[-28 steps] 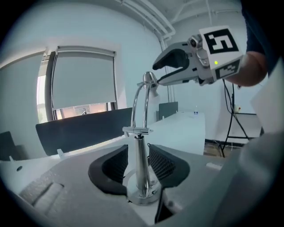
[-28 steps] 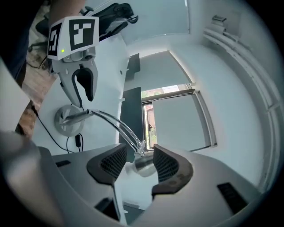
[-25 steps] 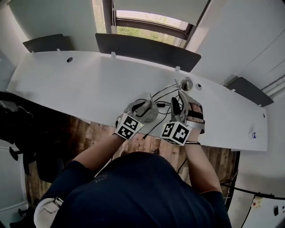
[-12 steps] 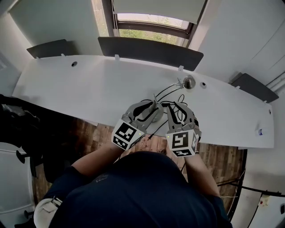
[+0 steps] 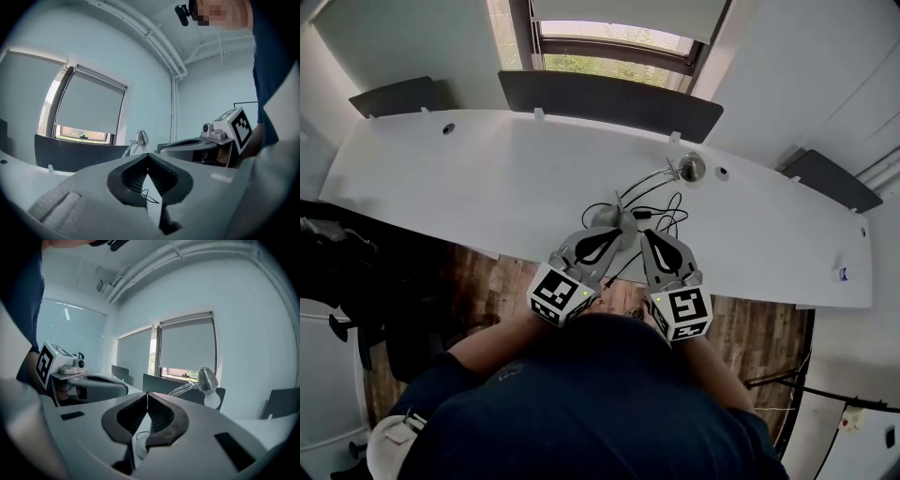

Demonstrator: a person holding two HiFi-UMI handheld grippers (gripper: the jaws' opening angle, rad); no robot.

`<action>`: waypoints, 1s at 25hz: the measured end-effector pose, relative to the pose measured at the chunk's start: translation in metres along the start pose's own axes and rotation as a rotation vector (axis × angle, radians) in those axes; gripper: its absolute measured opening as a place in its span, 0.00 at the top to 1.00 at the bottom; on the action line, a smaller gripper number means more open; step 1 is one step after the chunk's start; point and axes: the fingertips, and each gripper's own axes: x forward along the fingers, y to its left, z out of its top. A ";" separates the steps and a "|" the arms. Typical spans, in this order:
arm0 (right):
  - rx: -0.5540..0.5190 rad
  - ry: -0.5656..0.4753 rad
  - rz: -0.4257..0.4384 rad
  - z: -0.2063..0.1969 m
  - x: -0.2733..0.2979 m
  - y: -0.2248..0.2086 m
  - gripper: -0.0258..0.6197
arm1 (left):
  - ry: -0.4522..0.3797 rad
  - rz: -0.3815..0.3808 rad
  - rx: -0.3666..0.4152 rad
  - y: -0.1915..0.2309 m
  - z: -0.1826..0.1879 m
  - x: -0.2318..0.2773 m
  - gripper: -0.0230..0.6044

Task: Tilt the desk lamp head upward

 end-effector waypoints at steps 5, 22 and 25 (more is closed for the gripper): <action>0.059 -0.038 0.033 -0.003 -0.003 0.005 0.94 | 0.004 -0.025 -0.011 -0.007 -0.005 -0.003 0.95; 0.144 -0.010 0.086 -0.019 0.001 0.016 0.95 | -0.002 -0.030 -0.033 -0.008 -0.005 -0.006 0.95; 0.139 -0.007 0.085 -0.018 0.001 0.015 0.95 | -0.001 -0.034 -0.031 -0.009 -0.003 -0.005 0.95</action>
